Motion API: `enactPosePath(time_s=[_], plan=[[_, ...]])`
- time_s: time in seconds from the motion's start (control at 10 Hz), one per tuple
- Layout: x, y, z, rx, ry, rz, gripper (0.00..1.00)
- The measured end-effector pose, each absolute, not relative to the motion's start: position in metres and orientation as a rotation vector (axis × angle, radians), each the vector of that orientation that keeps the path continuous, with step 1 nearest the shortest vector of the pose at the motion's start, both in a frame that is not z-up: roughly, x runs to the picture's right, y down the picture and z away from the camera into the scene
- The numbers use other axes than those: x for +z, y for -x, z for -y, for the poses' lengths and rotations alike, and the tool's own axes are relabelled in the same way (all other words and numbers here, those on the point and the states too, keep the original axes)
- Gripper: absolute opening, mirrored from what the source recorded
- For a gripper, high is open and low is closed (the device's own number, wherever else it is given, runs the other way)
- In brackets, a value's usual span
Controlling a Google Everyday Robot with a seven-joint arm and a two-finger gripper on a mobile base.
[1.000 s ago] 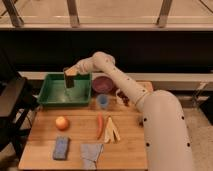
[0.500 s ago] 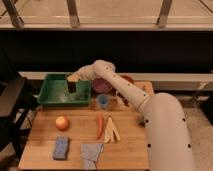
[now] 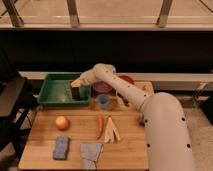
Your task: Wipe tray with eraser
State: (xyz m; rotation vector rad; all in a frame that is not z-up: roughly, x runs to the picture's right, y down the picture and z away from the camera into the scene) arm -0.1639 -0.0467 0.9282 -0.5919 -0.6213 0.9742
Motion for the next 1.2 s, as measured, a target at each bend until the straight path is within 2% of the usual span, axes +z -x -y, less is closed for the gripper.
enactPosePath(time_s=[0.3,0.7,1.0,1.2], plan=[[0.938,0.149,0.043,0.972,0.588,0.567,0.0],[0.964,0.152,0.079,0.94,0.539,0.587,0.0],[0.966,0.194,0.097,0.916,0.529,0.693,0.0],[0.958,0.232,0.096,0.89,0.575,0.766,0.0]])
